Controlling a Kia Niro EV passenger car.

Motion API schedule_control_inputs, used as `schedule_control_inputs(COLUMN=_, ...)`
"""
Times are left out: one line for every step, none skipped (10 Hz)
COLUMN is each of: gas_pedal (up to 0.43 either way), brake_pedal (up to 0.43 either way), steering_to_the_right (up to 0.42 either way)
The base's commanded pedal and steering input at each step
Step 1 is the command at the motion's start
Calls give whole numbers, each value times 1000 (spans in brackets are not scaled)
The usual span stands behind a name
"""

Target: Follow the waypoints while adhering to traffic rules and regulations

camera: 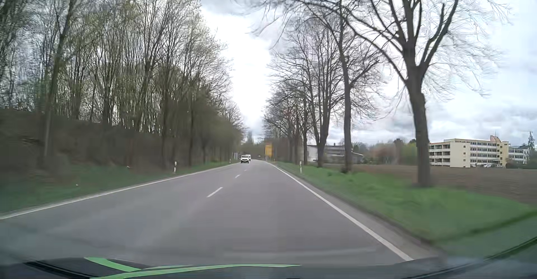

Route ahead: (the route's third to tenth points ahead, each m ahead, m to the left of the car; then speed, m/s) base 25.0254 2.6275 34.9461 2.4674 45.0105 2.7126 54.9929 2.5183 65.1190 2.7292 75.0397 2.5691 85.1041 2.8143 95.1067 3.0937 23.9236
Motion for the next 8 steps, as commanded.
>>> schedule_control_inputs(gas_pedal=209, brake_pedal=0, steering_to_the_right=0)
schedule_control_inputs(gas_pedal=209, brake_pedal=0, steering_to_the_right=0)
schedule_control_inputs(gas_pedal=209, brake_pedal=0, steering_to_the_right=0)
schedule_control_inputs(gas_pedal=209, brake_pedal=0, steering_to_the_right=0)
schedule_control_inputs(gas_pedal=209, brake_pedal=0, steering_to_the_right=0)
schedule_control_inputs(gas_pedal=209, brake_pedal=0, steering_to_the_right=0)
schedule_control_inputs(gas_pedal=209, brake_pedal=0, steering_to_the_right=-1)
schedule_control_inputs(gas_pedal=209, brake_pedal=0, steering_to_the_right=-1)
